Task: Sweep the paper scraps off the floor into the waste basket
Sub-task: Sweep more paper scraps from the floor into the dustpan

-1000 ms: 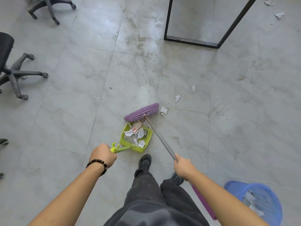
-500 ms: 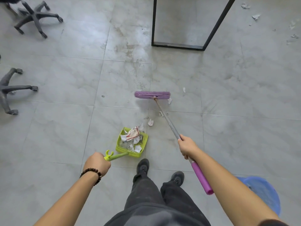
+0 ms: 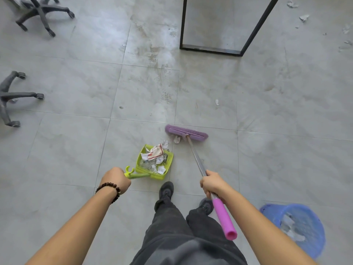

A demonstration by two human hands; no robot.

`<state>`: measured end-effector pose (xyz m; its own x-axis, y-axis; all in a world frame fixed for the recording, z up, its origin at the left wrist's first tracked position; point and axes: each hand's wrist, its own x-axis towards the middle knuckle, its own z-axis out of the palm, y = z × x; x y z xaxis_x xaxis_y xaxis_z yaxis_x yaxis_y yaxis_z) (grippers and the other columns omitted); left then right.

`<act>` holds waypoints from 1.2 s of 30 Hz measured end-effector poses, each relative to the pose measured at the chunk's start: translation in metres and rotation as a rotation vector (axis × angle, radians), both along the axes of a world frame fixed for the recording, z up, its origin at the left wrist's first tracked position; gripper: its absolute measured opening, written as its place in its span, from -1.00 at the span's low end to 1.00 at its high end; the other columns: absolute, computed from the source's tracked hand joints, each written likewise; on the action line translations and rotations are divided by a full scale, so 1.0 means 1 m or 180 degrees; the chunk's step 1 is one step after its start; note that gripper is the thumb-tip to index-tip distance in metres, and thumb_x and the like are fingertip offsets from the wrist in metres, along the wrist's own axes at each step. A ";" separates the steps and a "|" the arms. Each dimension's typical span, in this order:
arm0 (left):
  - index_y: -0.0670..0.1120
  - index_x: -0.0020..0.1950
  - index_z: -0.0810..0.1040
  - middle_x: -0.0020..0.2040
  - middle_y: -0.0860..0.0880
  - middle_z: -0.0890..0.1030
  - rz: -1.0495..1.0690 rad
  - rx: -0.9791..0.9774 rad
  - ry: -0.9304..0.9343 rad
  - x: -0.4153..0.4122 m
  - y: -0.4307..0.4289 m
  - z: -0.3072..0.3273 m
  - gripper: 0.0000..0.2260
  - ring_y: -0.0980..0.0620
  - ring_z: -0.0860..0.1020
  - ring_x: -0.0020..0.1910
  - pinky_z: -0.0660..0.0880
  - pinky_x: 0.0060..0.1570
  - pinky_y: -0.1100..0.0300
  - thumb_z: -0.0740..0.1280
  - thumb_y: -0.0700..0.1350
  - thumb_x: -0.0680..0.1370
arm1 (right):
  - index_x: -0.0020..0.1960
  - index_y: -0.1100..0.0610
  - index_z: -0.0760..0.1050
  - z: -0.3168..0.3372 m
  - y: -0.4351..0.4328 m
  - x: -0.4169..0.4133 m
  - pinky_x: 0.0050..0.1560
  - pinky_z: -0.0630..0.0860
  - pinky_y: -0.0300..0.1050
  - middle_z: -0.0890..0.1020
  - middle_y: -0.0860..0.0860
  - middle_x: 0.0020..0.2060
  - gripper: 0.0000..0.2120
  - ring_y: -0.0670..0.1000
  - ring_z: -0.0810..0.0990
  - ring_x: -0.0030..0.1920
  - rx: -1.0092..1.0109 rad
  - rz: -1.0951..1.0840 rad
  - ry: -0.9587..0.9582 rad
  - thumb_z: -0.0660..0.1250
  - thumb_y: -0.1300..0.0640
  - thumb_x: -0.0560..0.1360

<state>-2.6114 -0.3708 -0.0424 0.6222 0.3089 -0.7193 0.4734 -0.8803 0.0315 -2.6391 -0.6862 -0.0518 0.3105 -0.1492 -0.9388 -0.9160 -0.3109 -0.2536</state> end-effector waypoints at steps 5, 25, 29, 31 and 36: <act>-0.11 -0.28 0.49 -0.41 -0.05 0.48 -0.0135 -0.0083 0.0054 -0.006 0.001 0.004 -0.89 -0.04 0.44 -0.43 0.30 -0.48 0.26 0.27 -0.26 0.43 | -0.18 0.11 0.44 0.027 -0.029 0.006 -0.70 0.16 -0.42 0.29 -0.01 -0.67 -0.76 -0.11 0.23 -0.74 0.0529 -0.1011 0.0462 0.13 0.15 0.63; -0.12 -0.29 0.48 -0.41 -0.05 0.44 -0.0398 -0.0124 0.0206 0.034 0.011 0.015 -0.92 -0.06 0.40 -0.43 0.27 -0.48 0.28 0.32 -0.21 0.41 | 0.10 0.17 0.42 0.008 0.006 0.047 -0.56 0.33 -0.27 0.40 0.10 -0.43 -0.81 -0.01 0.35 -0.56 -0.0144 -0.0506 -0.0497 0.15 0.28 0.51; -0.11 -0.30 0.47 -0.40 -0.04 0.46 -0.0443 -0.0084 0.0203 0.020 -0.005 0.009 -0.90 -0.03 0.42 -0.43 0.28 -0.48 0.27 0.28 -0.24 0.42 | 0.04 0.27 0.41 -0.005 0.017 0.035 -0.45 0.44 -0.12 0.47 0.17 -0.46 -0.78 0.10 0.46 -0.52 -0.0332 0.0337 -0.0262 0.09 0.33 0.44; -0.12 -0.26 0.50 -0.39 -0.04 0.47 -0.0478 -0.0090 0.0169 0.010 -0.016 0.007 -0.91 0.00 0.41 -0.44 0.30 -0.48 0.26 0.26 -0.26 0.42 | -0.01 0.26 0.38 -0.002 0.024 0.017 -0.35 0.51 -0.03 0.48 0.16 -0.41 -0.83 0.13 0.49 -0.43 -0.0282 0.0819 -0.0049 0.09 0.36 0.44; -0.12 -0.24 0.53 -0.37 -0.05 0.50 -0.0433 -0.0064 0.0133 0.006 -0.026 0.008 -0.91 -0.03 0.46 -0.40 0.31 -0.47 0.25 0.26 -0.25 0.42 | 0.16 0.16 0.36 0.028 0.021 -0.036 -0.54 0.42 -0.20 0.52 0.18 -0.34 -0.60 0.07 0.46 -0.53 -0.0032 0.1014 0.0398 0.07 0.31 0.35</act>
